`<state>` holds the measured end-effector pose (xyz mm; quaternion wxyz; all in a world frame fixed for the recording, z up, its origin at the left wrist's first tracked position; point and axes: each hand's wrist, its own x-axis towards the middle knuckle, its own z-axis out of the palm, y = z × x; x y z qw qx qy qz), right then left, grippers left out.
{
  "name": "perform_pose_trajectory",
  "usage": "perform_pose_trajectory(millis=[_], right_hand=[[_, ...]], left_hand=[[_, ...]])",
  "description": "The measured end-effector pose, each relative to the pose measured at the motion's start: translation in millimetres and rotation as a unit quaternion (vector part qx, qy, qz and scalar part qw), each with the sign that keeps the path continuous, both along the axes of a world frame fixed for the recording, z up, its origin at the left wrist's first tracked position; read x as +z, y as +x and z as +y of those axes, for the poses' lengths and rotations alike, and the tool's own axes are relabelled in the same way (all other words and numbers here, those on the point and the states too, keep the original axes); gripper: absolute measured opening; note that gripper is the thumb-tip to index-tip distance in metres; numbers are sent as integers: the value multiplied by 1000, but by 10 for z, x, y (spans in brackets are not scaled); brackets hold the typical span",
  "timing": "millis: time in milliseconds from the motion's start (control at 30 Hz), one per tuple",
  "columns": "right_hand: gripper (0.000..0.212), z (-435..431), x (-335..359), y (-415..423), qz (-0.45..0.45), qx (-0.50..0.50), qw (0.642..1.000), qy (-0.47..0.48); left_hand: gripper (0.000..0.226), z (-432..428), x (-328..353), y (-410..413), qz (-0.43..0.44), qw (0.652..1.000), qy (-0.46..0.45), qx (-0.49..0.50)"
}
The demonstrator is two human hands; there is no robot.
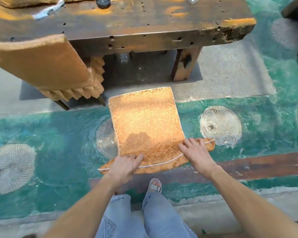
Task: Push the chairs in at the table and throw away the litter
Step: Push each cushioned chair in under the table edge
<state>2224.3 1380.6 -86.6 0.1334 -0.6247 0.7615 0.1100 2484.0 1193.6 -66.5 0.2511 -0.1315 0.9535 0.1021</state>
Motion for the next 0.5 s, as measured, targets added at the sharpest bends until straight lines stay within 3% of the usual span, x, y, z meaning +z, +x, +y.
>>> perform_pose_trajectory(millis=[367,500], right_hand=[[66,-718,218,-1017,8,17,999,-30],[62,-799,309,-1155,-20,-23,999,-20]], left_hand=[[64,-461,272,-899,2,999,-42,-10],[59,-793,435,-1187,5,997,-63,-48]])
